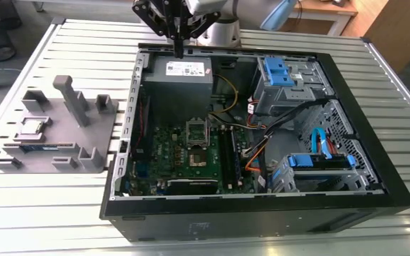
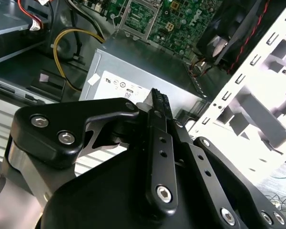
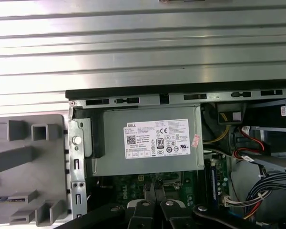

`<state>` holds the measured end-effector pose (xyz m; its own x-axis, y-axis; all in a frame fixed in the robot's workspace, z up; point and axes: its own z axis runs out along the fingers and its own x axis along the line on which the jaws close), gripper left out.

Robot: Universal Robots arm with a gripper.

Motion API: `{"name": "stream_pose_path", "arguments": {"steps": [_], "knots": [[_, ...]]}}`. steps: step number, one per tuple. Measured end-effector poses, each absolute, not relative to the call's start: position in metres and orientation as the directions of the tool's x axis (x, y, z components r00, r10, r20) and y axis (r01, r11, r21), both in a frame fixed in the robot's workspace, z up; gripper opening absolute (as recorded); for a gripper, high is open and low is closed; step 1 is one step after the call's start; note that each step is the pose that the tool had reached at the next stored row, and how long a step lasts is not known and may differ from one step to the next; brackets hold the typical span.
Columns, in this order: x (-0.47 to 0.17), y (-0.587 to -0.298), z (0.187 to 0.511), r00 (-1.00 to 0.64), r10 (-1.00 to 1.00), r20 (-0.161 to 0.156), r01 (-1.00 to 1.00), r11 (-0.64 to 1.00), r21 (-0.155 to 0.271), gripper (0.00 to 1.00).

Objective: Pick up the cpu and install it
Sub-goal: 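Reach for the cpu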

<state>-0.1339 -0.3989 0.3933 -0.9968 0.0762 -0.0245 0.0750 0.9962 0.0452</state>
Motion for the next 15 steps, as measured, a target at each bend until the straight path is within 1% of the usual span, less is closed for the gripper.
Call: {"name": "stream_pose_path", "arguments": {"steps": [15], "knots": [[-0.156, -0.399, 0.393, -0.997, 0.076, -0.025, 0.075, 0.996, 0.045, 0.11]]}}
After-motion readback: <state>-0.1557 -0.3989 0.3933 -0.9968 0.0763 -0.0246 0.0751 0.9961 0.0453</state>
